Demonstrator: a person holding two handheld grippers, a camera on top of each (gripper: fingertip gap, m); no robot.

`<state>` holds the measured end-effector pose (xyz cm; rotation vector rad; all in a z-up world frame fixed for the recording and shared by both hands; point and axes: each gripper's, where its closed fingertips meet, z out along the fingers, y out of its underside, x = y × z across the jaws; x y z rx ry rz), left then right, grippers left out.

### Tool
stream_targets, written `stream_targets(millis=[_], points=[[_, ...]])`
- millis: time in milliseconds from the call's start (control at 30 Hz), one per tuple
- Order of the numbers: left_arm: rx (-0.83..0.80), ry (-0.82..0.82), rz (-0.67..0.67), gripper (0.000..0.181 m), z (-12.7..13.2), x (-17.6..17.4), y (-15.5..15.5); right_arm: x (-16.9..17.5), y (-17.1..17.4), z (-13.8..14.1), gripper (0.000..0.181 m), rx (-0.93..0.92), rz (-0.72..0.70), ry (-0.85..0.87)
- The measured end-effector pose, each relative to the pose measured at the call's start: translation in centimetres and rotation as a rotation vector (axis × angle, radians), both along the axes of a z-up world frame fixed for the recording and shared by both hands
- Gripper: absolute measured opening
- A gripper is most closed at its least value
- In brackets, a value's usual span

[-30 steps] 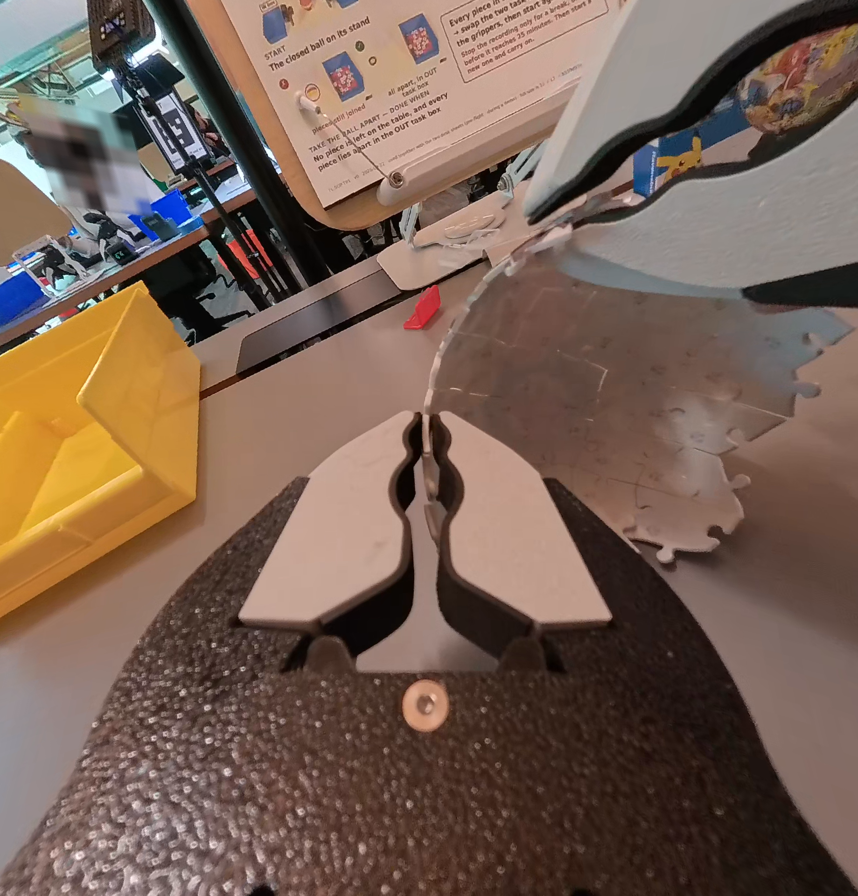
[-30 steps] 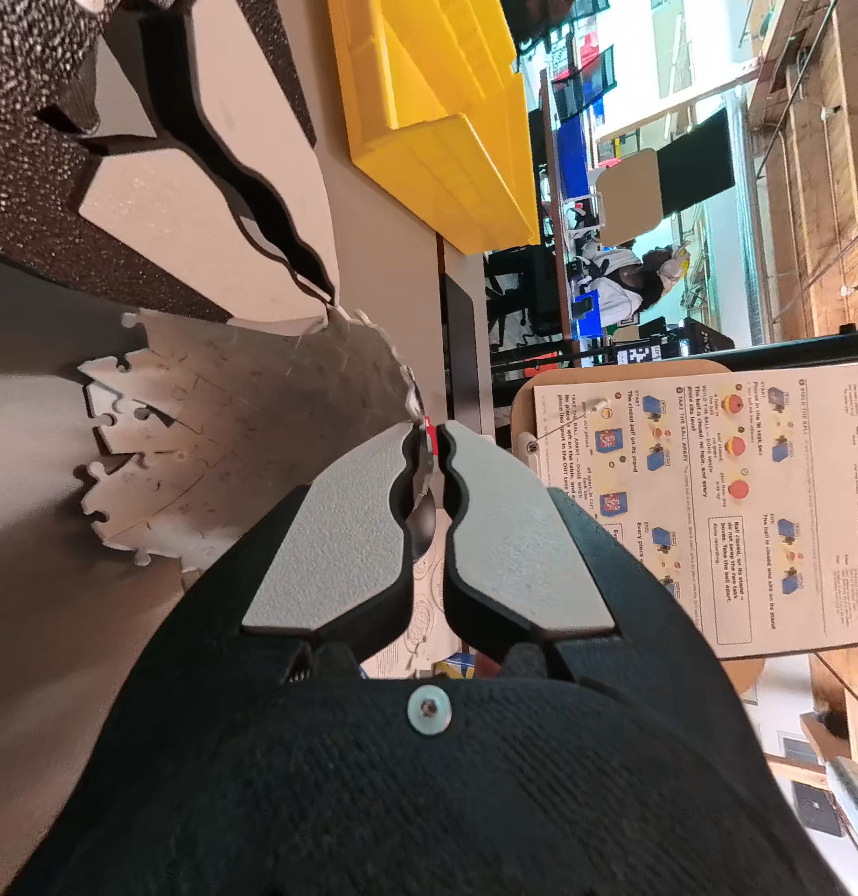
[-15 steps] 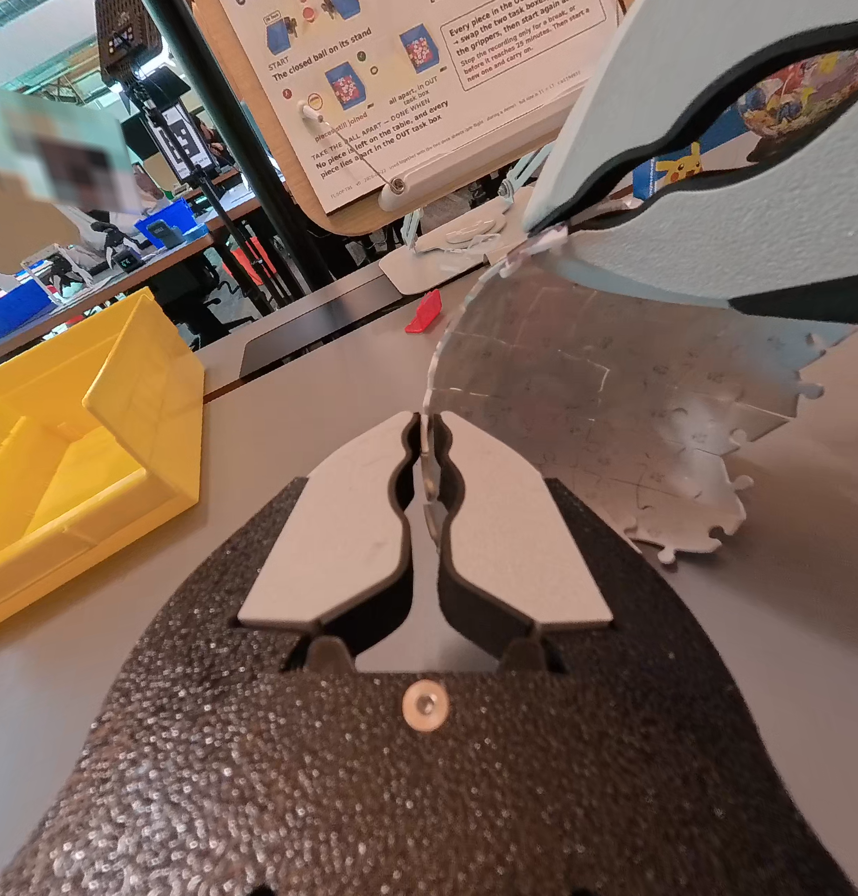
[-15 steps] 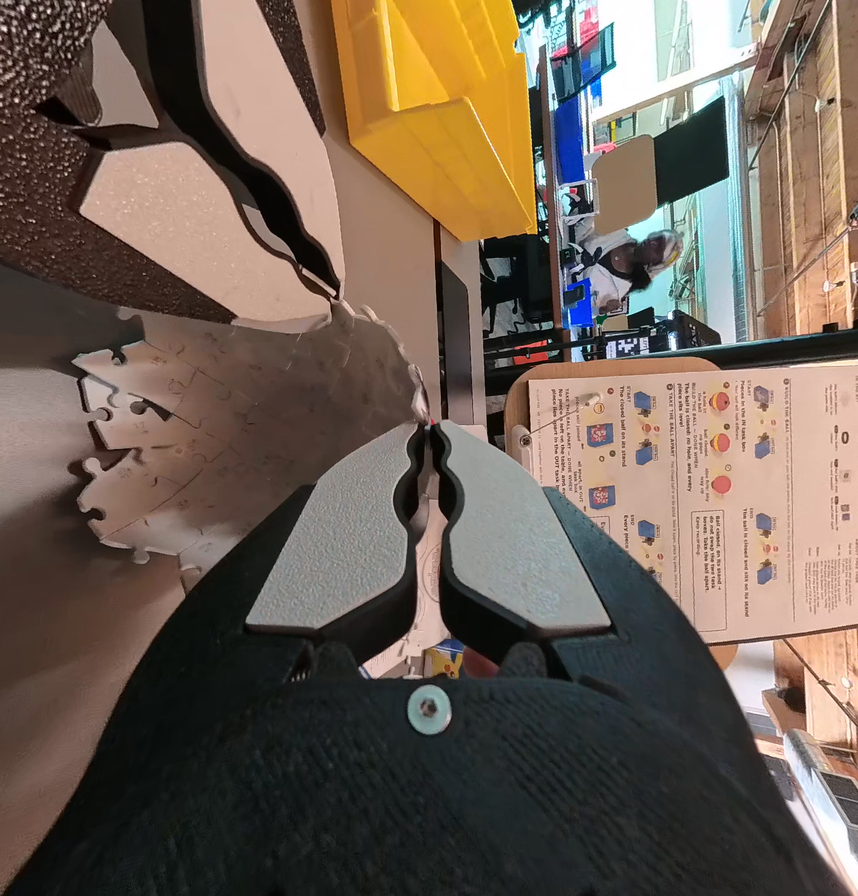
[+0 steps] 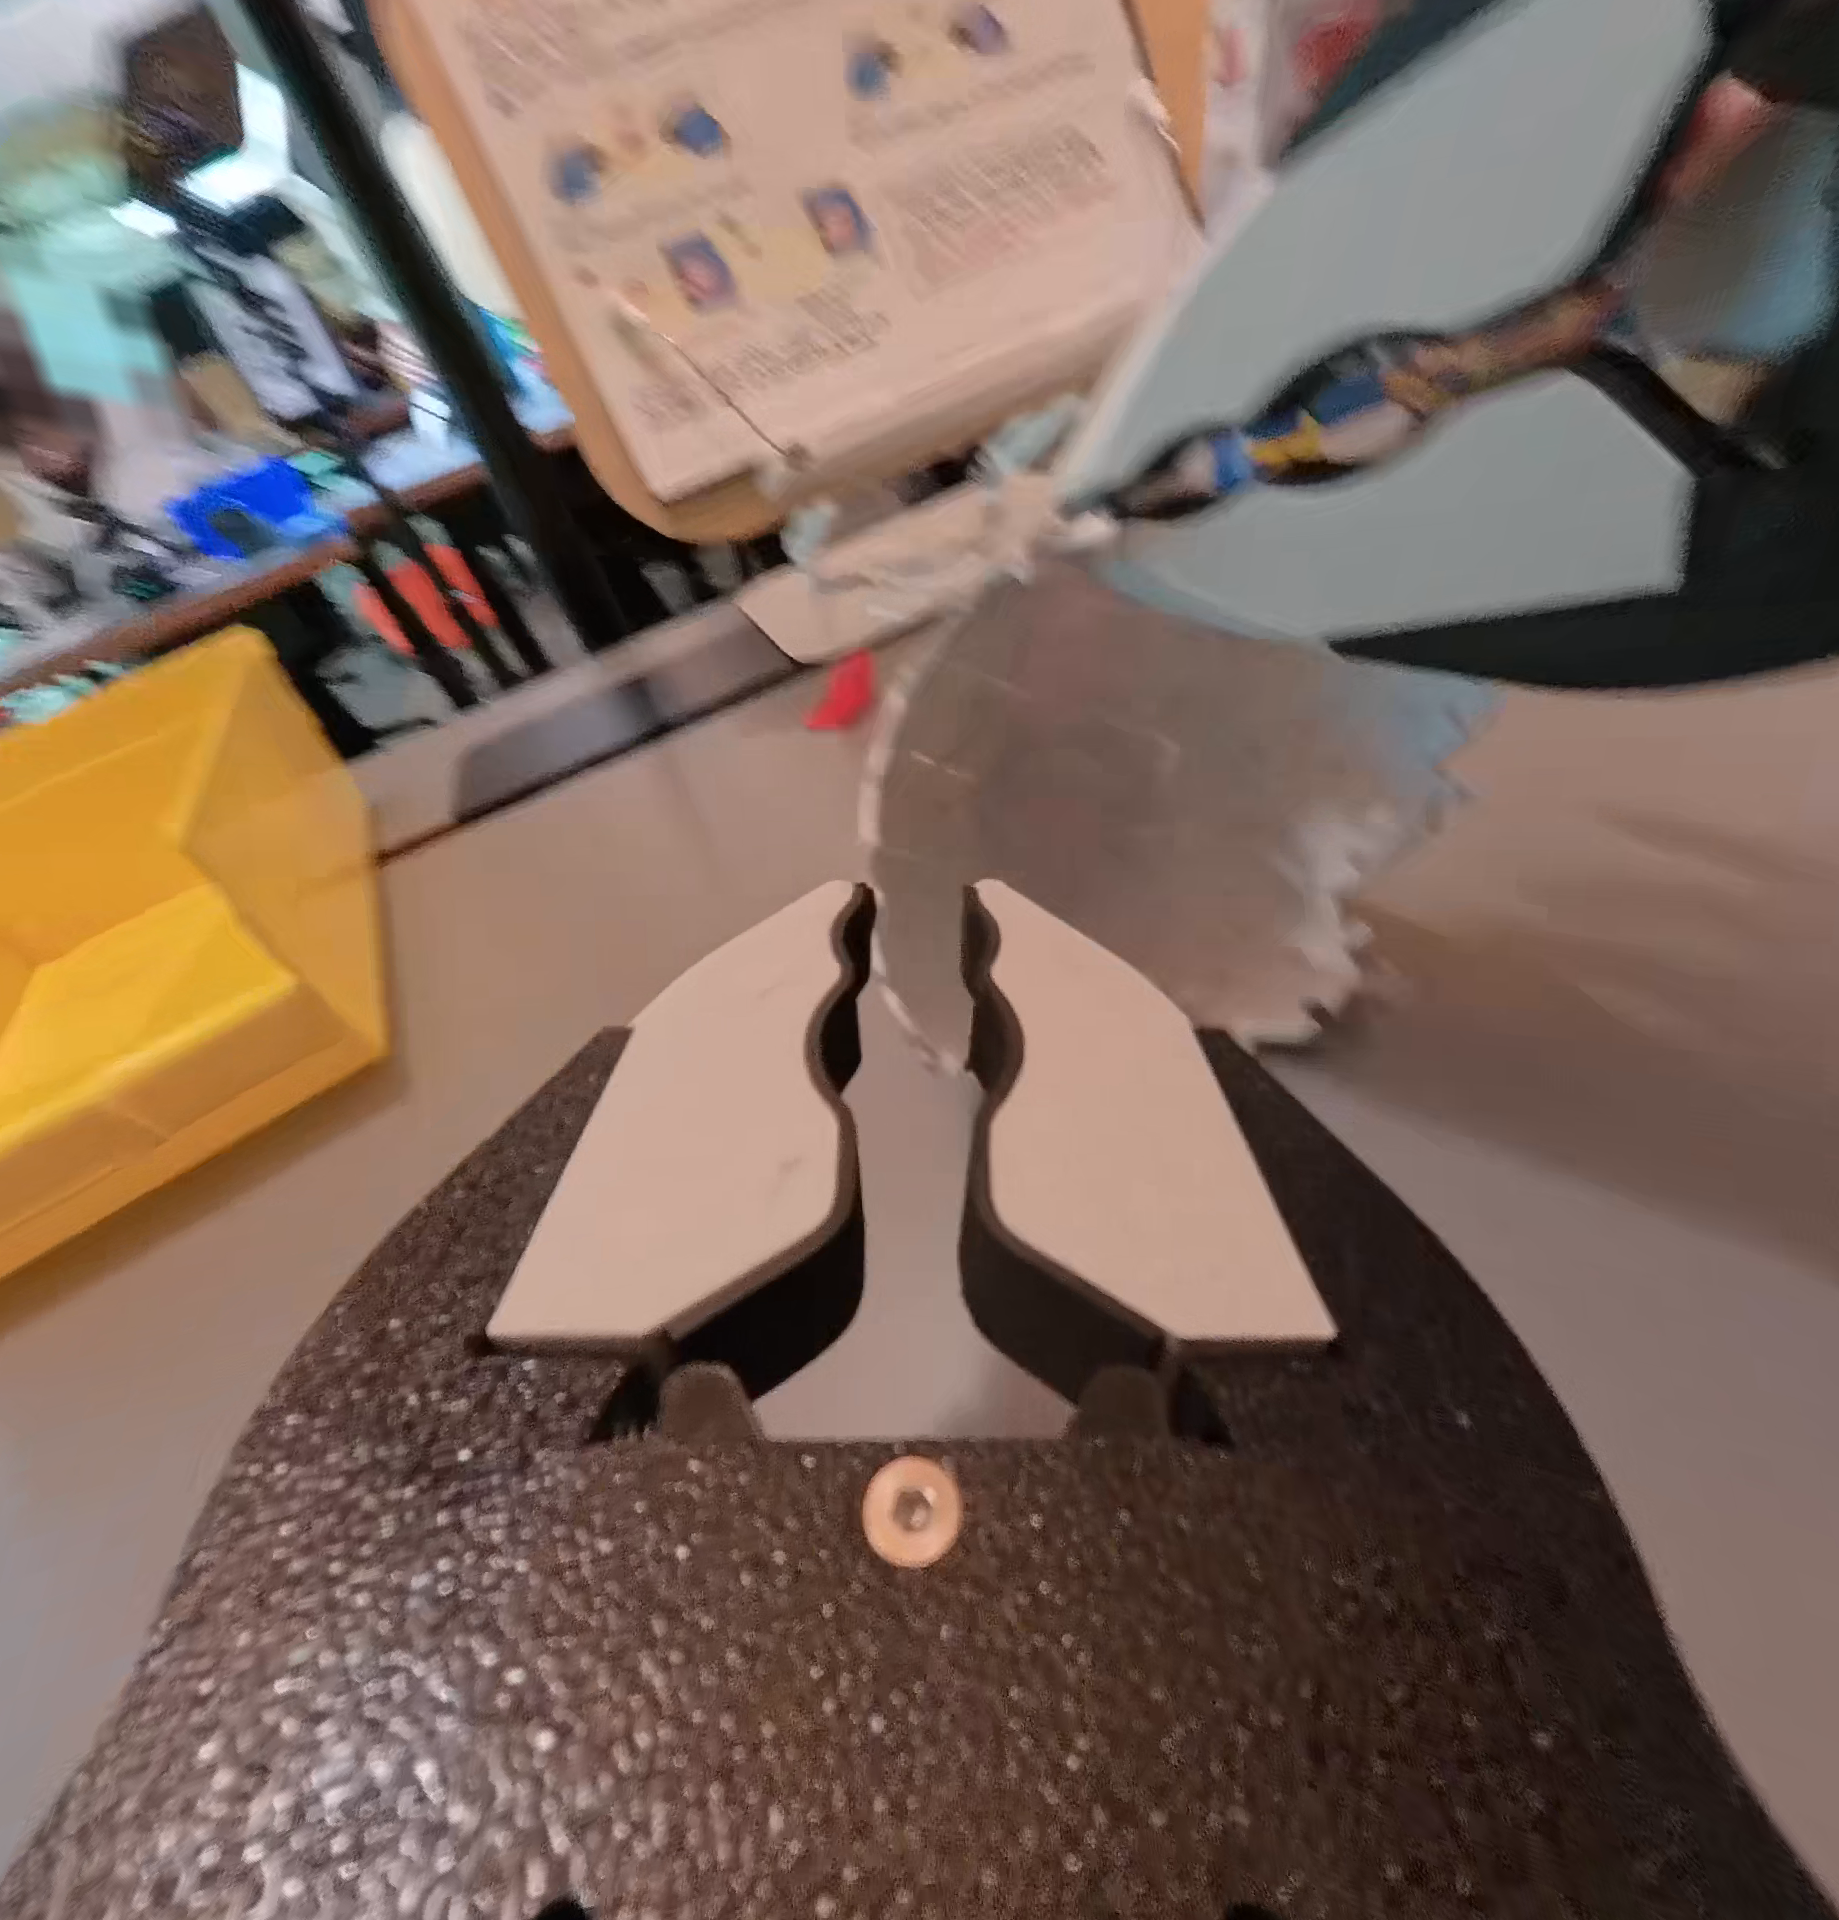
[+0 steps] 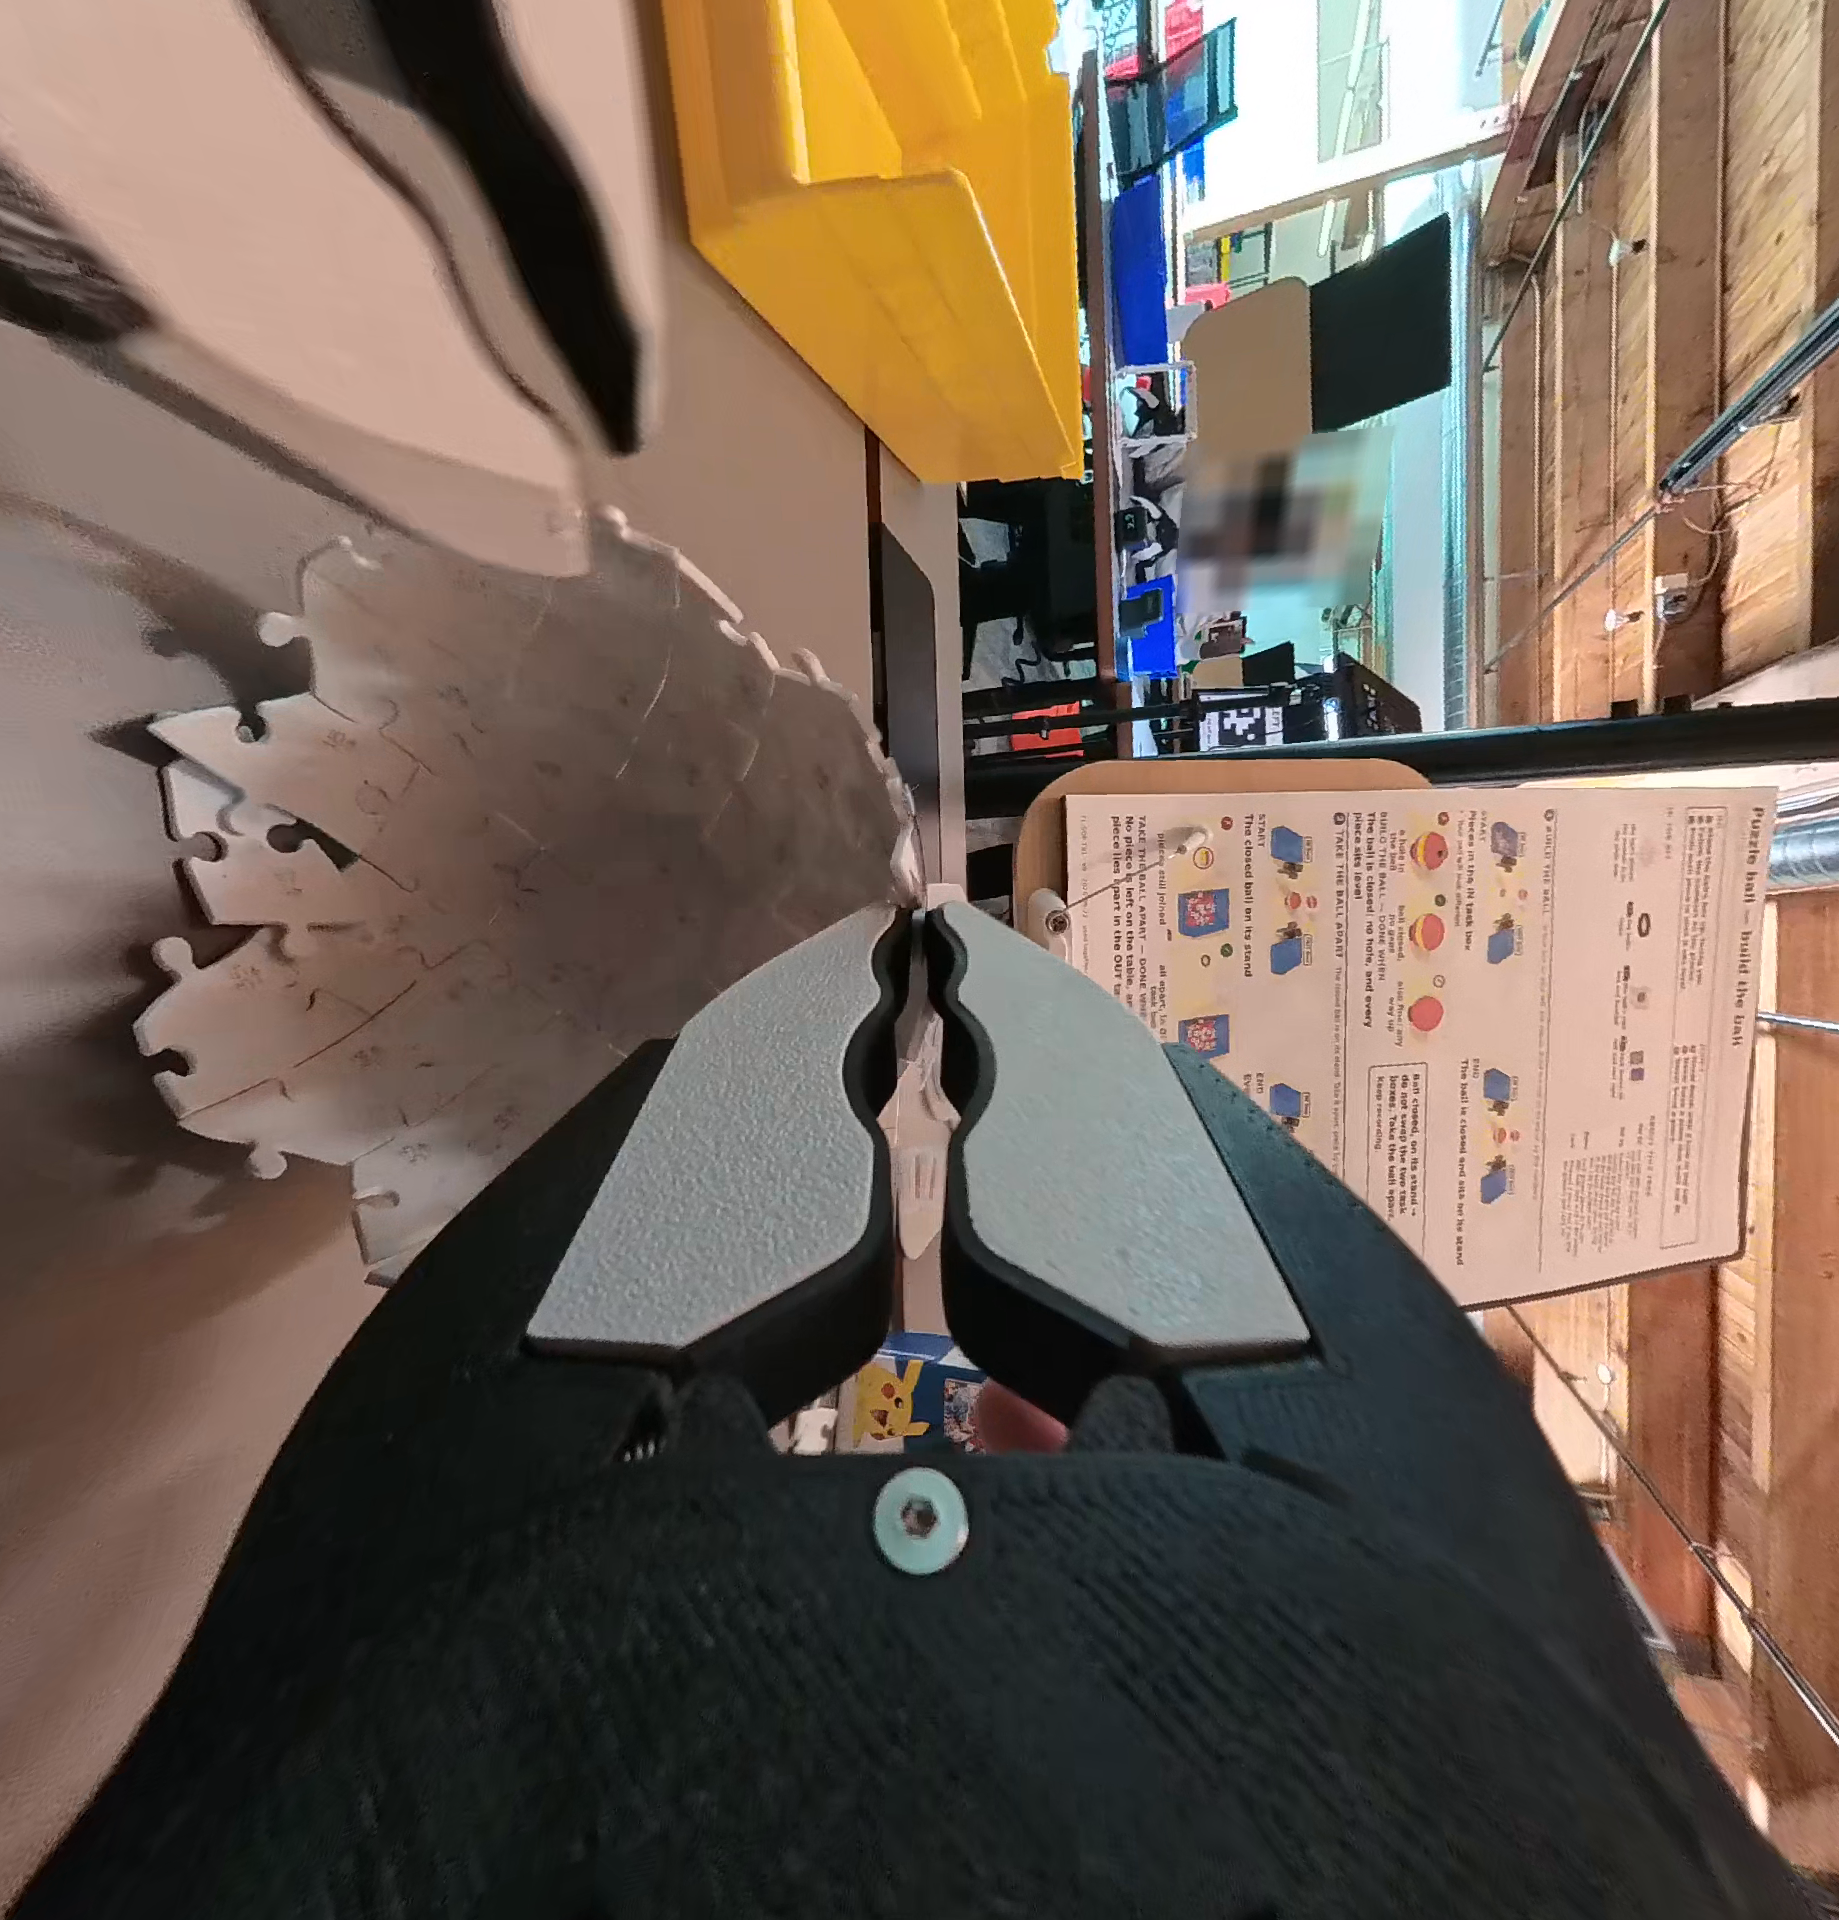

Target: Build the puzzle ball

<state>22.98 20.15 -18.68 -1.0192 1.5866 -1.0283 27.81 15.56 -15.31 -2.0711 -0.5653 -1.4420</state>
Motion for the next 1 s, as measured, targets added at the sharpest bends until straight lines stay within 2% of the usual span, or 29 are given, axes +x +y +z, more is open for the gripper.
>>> stream_targets(millis=[100,167,233,333,467,600,767,933,1000], points=[[0.035,0.222,-0.109,0.015,-3.2,-2.2,-1.7,-0.2,-0.1,-0.1,0.003,-0.012,-0.005,-0.026],[0.069,0.349,-0.108,0.019,-5.0,-2.9,-1.9,-0.2,-0.3,-0.1,0.003,-0.009,-0.021,-0.033],[0.065,0.392,-0.115,0.023,-5.7,-2.8,-2.3,-0.2,-0.4,-0.1,0.003,-0.018,-0.037,-0.062],[0.003,0.400,-0.203,0.024,-5.8,-2.3,-3.9,-0.4,-0.6,0.0,0.003,-0.024,-0.060,-0.099],[0.006,0.352,-0.098,0.022,-5.2,-0.7,-2.1,0.0,-0.8,-0.1,0.004,-0.028,-0.082,-0.118],[-0.012,0.189,0.006,0.030,-1.9,0.6,0.5,0.1,-0.9,-0.3,0.004,-0.032,-0.086,-0.110],[0.119,0.090,-0.044,0.042,1.3,2.4,0.9,0.0,-0.6,-0.3,0.004,-0.020,-0.077,-0.100],[0.224,0.220,-0.152,0.043,-0.2,4.9,0.8,-0.1,-0.5,-0.2,0.004,-0.013,-0.076,-0.089],[0.215,0.303,-0.204,0.036,-1.5,5.4,0.4,0.0,-0.6,-0.3,0.004,-0.011,-0.081,-0.086]])
